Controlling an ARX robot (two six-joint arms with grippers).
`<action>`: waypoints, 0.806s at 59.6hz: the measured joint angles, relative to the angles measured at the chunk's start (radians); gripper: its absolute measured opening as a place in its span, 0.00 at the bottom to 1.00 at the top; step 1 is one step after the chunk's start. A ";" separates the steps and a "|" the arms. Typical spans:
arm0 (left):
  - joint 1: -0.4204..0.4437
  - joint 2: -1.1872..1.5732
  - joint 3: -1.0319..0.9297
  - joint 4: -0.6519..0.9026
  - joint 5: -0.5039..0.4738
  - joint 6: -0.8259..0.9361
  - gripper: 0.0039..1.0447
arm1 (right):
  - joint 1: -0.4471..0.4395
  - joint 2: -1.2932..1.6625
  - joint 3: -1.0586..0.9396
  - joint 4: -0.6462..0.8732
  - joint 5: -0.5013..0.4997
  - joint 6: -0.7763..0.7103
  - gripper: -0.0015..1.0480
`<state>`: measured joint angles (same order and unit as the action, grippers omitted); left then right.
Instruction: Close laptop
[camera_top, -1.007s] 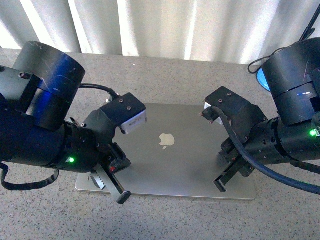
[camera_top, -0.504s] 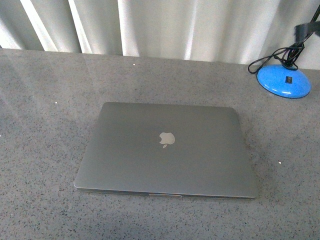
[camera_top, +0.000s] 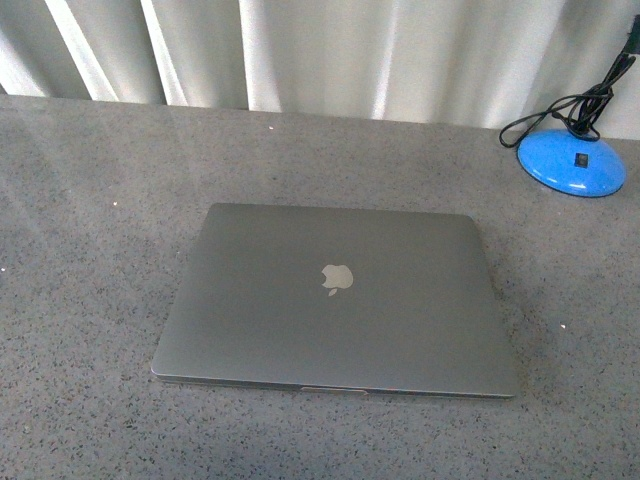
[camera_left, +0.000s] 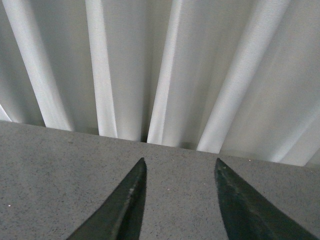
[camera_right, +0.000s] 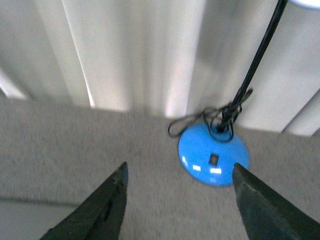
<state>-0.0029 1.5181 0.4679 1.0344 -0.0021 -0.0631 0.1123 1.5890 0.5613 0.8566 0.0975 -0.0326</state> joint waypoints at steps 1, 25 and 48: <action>0.000 -0.007 -0.008 0.003 0.002 0.005 0.34 | -0.001 -0.003 -0.015 0.030 -0.002 0.001 0.45; 0.001 -0.270 -0.270 0.006 0.002 0.054 0.03 | -0.064 -0.265 -0.338 0.246 -0.070 0.014 0.01; 0.001 -0.517 -0.406 -0.109 0.002 0.055 0.03 | -0.111 -0.526 -0.484 0.111 -0.099 0.015 0.01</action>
<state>-0.0017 1.0012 0.0616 0.9253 -0.0002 -0.0078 0.0013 1.0630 0.0776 0.9680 -0.0013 -0.0174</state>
